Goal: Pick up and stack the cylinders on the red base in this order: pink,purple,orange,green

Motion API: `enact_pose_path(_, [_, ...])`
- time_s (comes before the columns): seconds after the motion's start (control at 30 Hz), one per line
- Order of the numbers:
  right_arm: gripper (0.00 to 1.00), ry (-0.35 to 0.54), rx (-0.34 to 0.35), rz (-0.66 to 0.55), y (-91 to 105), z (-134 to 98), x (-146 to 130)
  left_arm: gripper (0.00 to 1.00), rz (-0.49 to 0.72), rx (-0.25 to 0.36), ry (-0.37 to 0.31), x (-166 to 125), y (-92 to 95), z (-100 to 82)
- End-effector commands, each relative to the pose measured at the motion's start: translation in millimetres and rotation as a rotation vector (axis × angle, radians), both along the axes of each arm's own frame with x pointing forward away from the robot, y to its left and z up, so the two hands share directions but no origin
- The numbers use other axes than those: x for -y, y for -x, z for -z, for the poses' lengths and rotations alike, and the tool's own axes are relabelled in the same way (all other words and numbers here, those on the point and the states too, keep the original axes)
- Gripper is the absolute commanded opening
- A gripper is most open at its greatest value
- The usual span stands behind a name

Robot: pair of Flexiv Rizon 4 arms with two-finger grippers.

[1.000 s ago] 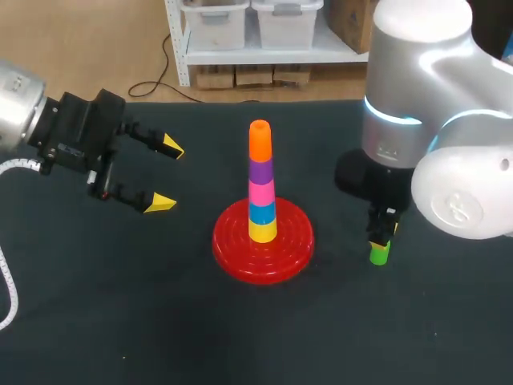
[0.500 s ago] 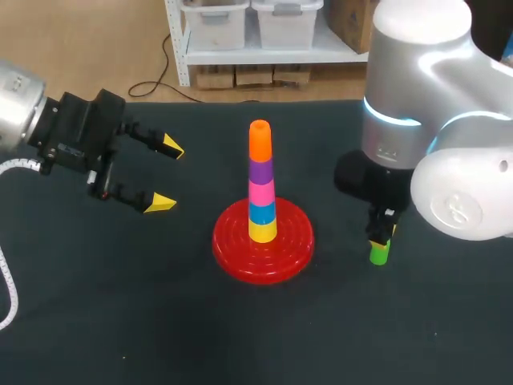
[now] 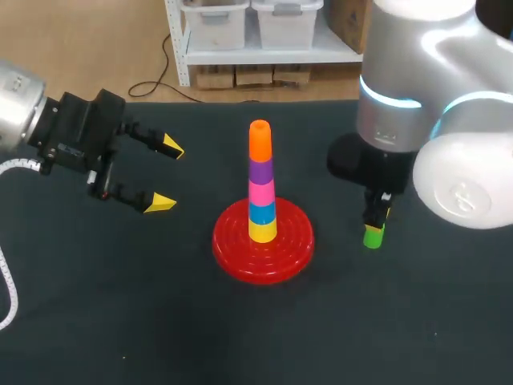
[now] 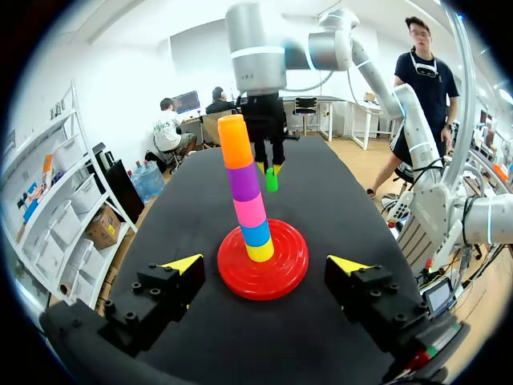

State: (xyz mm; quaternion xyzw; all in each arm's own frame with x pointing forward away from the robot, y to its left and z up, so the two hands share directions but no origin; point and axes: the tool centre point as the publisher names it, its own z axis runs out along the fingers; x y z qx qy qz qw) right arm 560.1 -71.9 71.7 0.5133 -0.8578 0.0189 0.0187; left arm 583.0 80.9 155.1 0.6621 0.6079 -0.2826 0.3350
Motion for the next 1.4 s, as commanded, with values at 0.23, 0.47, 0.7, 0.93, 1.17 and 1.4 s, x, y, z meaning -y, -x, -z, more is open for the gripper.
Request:
enact_pose_path(0.23, [0.00,0.000,0.053,-0.039,-13.4,-126.9,-41.2,1.00,0.001,0.004,0.005,-1.0,0.2,1.3])
enact_pose_path(0.47, [0.00,-0.020,0.161,-0.084,-24.4,-196.6,-72.4,1.00,0.001,0.004,0.005,-1.0,0.2,1.3])
enact_pose_path(0.7, [0.00,-0.036,0.199,-0.105,-22.8,-236.8,-89.8,1.00,0.001,0.004,0.005,-1.0,0.2,1.3])
enact_pose_path(0.93, [0.00,-0.024,0.179,-0.123,-21.4,-245.8,-108.9,1.00,0.001,0.004,0.005,-1.0,0.2,1.3])
enact_pose_path(1.17, [0.00,-0.017,0.172,-0.164,-18.5,-244.2,-137.0,1.00,0.001,0.004,0.005,-1.0,0.2,1.3])
enact_pose_path(1.4, [0.00,-0.010,0.146,-0.173,-22.5,-232.5,-158.3,1.00,0.001,0.004,0.005,-1.0,0.2,1.3])
